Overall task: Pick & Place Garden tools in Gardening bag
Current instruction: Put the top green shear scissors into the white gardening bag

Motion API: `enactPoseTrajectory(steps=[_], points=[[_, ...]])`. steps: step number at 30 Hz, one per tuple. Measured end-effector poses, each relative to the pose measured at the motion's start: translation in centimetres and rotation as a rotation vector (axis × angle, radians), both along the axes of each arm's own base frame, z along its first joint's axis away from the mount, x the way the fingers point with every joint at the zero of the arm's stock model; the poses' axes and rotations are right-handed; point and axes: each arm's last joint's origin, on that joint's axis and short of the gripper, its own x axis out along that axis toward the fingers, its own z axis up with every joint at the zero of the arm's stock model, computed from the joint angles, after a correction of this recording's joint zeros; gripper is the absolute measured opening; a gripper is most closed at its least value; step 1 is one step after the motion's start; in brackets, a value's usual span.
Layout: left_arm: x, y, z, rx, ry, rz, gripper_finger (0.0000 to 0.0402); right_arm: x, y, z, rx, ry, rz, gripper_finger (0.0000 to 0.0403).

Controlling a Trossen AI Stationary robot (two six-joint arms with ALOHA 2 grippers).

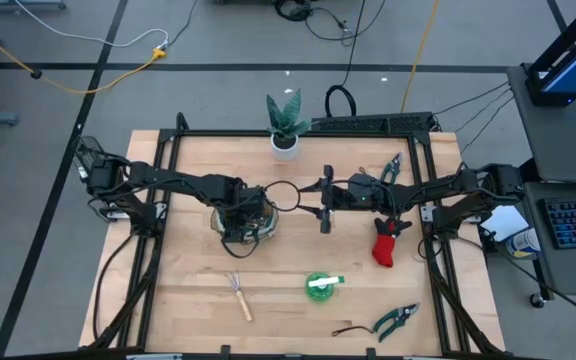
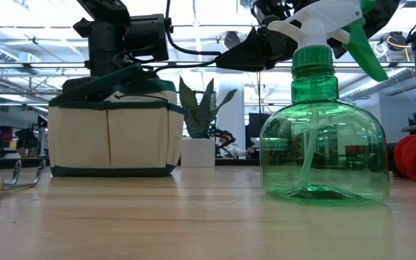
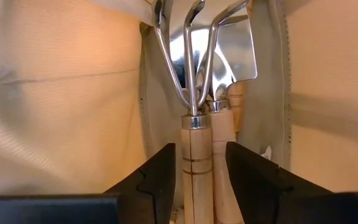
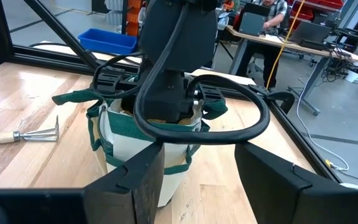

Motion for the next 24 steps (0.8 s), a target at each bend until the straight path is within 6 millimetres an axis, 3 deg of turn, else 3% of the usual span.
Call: enactPoseTrajectory(steps=[9,24], points=[[-0.2,0.0,0.6,-0.003,-0.024,0.026,0.0147,0.0,0.0,0.0,0.000,0.000,0.000,0.0194],[-1.8,-0.1,4.7,-0.008,-0.190,0.087,0.0147,0.0,0.0,-0.2,0.002,0.016,0.000,0.0194]])
